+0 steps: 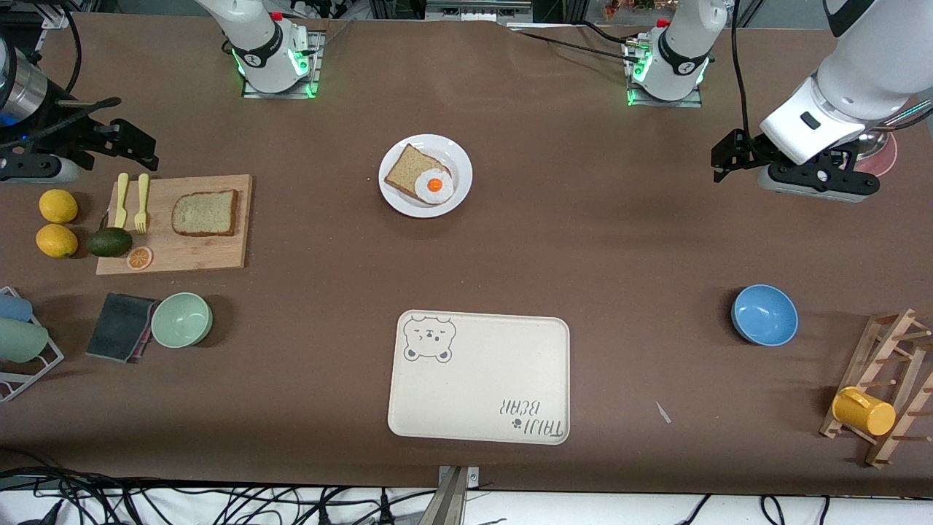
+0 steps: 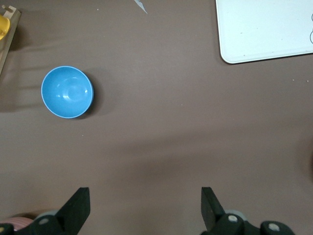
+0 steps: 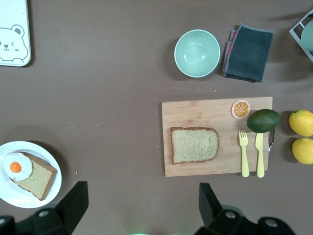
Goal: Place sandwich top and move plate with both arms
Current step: 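Reach the right gripper over the bread slice on the cutting board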
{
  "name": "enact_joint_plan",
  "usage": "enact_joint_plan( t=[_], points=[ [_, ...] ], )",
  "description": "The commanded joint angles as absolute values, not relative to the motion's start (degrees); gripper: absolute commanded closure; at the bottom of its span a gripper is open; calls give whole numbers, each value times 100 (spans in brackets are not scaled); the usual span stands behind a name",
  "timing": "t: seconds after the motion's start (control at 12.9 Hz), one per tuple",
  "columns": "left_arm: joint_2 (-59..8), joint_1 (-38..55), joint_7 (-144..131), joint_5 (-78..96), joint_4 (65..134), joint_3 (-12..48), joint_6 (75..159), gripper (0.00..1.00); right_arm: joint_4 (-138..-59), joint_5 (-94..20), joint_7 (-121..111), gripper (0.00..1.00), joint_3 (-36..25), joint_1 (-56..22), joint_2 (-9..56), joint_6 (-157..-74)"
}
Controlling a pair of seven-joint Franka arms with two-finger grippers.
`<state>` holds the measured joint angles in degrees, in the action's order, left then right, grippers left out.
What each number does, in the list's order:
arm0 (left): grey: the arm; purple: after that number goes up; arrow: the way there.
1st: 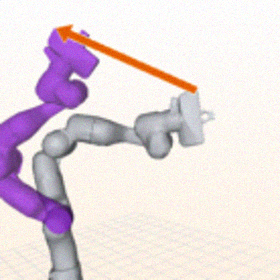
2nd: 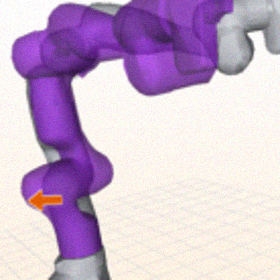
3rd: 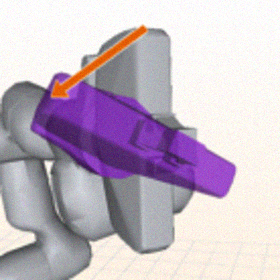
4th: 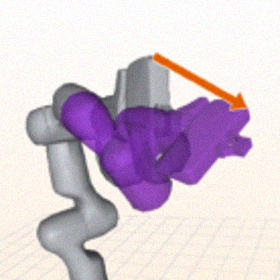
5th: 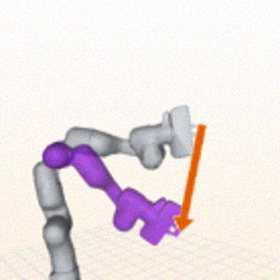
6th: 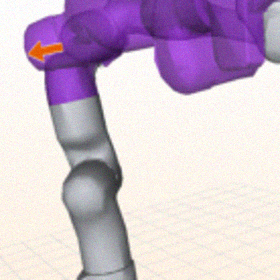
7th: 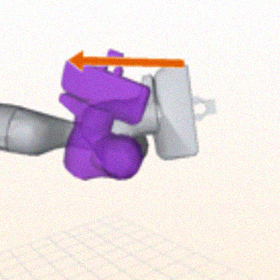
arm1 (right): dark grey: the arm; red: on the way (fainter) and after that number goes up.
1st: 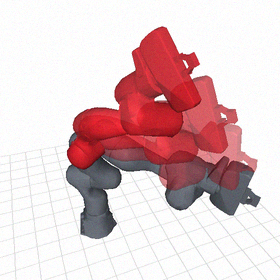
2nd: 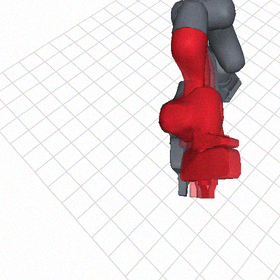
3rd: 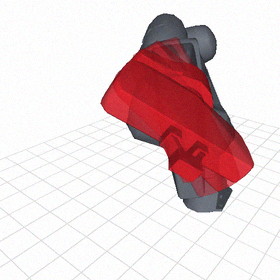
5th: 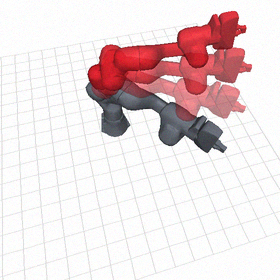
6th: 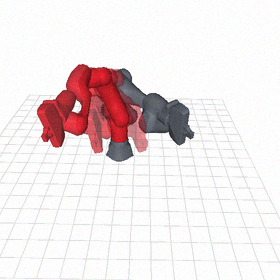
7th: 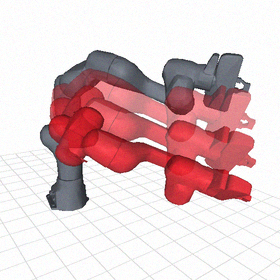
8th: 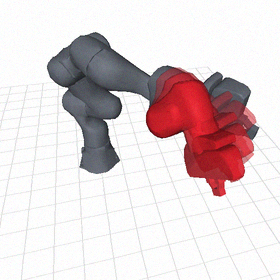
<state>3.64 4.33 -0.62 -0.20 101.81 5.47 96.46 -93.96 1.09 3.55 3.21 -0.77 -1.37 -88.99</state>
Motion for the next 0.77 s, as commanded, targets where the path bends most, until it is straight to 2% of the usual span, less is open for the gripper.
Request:
enact_joint_plan(
  t=[0.0, 0.15, 0.23, 0.46, 0.7],
  points=[
    [299, 404, -114, -202, 10020, 598, 9536, 0, -9360, 123, 387, 0, 343, -88, -97, -8903],
    [308, 404, -114, -202, 10020, 606, 9536, 0, -9369, 105, 387, 0, 343, -88, -79, -8903],
    [299, 404, -114, -202, 10020, 598, 9536, 0, -9343, 166, 308, 0, 351, -105, 191, -8877],
    [299, 404, -114, -202, 10020, 598, 9536, 0, -9273, 1009, 299, 0, 483, -666, 727, -8781],
    [299, 404, -114, -202, 10020, 598, 9536, 0, -9333, 1229, 386, 0, 483, -878, 878, -8789]
  ],
)
